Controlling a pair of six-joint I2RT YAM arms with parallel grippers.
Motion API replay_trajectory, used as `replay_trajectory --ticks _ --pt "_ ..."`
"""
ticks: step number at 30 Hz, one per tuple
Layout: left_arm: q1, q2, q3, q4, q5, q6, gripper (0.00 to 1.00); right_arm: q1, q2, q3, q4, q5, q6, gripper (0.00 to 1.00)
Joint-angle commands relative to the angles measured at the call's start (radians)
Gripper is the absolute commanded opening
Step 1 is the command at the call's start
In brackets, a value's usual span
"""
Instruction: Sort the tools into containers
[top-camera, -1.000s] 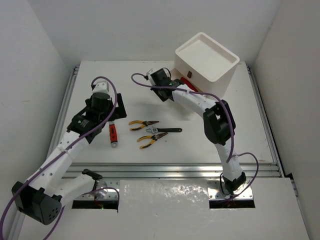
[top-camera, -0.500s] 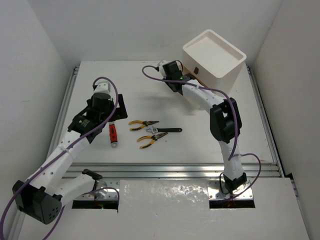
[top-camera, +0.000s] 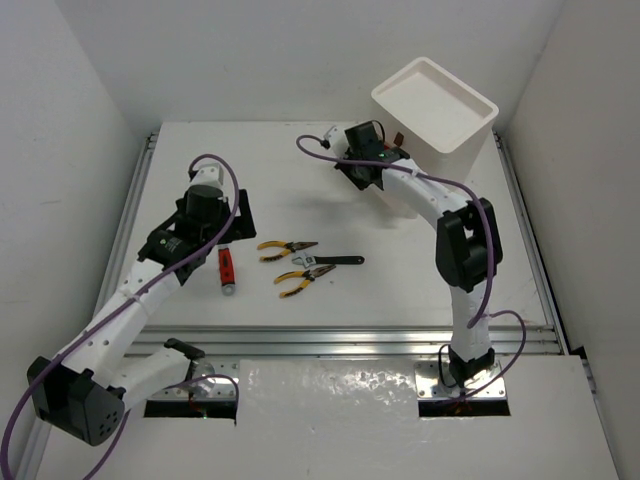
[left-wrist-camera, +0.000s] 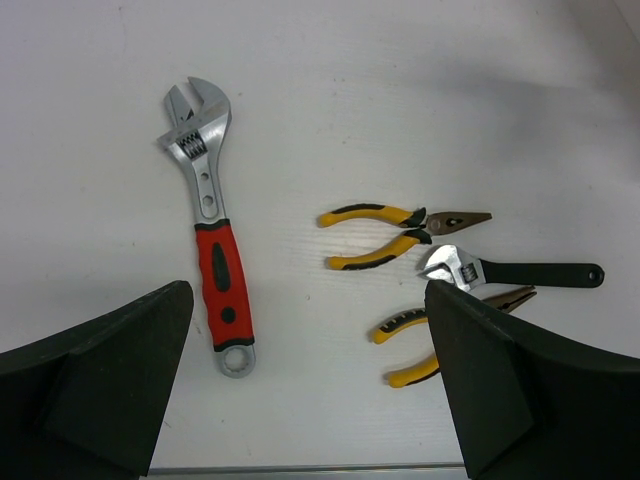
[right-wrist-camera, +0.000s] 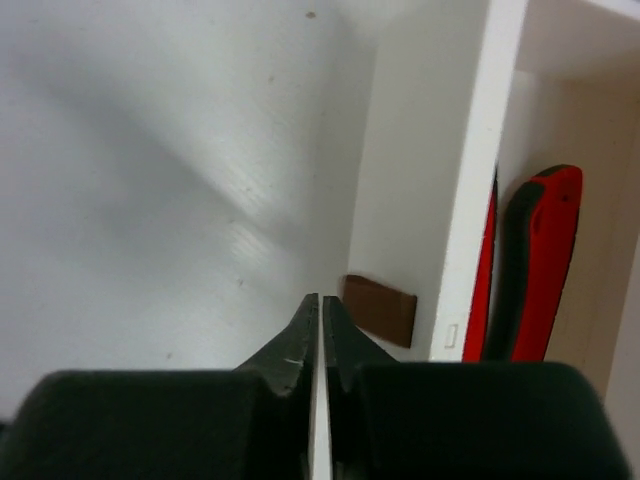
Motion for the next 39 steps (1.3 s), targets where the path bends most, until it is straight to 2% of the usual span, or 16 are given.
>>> replay_trajectory --ticks 1,4,8,9,11,12,16,18,20,29,36,39 --pt "0.01 0.001 0.003 0.04 0.015 0.011 1.0 -0.002 -0.05 0.05 -0.058 -0.096 0.012 0.0" --pt "0.01 0.002 0.003 0.04 0.017 0.011 1.0 0.009 -0.001 0.098 -0.139 -0.165 -0.006 0.0" --pt "0.01 0.008 0.003 0.041 0.023 0.012 1.0 0.026 0.05 0.117 -0.17 -0.07 -0.04 0.0" --pt "0.011 0.01 0.005 0.043 0.026 0.014 1.0 0.034 0.067 0.112 -0.155 0.068 -0.044 0.0" --pt "0.011 0.017 0.006 0.041 0.029 0.014 1.0 0.038 0.077 0.091 -0.075 0.193 -0.076 0.0" --pt "0.011 0.017 0.006 0.04 0.029 0.014 1.0 0.035 0.082 0.081 -0.034 0.326 -0.083 0.0" --pt "0.011 0.013 0.005 0.041 0.029 0.015 1.0 0.015 0.073 0.043 0.167 0.517 -0.124 0.0" --pt "0.01 0.013 0.005 0.041 0.031 0.015 1.0 0.014 0.035 0.008 0.265 0.54 -0.15 0.0" --pt "0.011 0.014 0.005 0.04 0.031 0.015 1.0 0.012 0.021 0.006 0.285 0.539 -0.153 0.0" --pt "0.011 0.002 0.003 0.041 0.031 0.015 1.0 -0.035 0.038 0.101 0.163 0.438 -0.106 0.0" --pt "0.011 -0.001 0.002 0.043 0.034 0.017 1.0 -0.094 0.096 0.158 0.097 0.395 -0.141 0.0" --pt "0.011 -0.001 0.002 0.043 0.034 0.017 1.0 -0.114 0.09 0.126 0.115 0.399 -0.155 0.0"
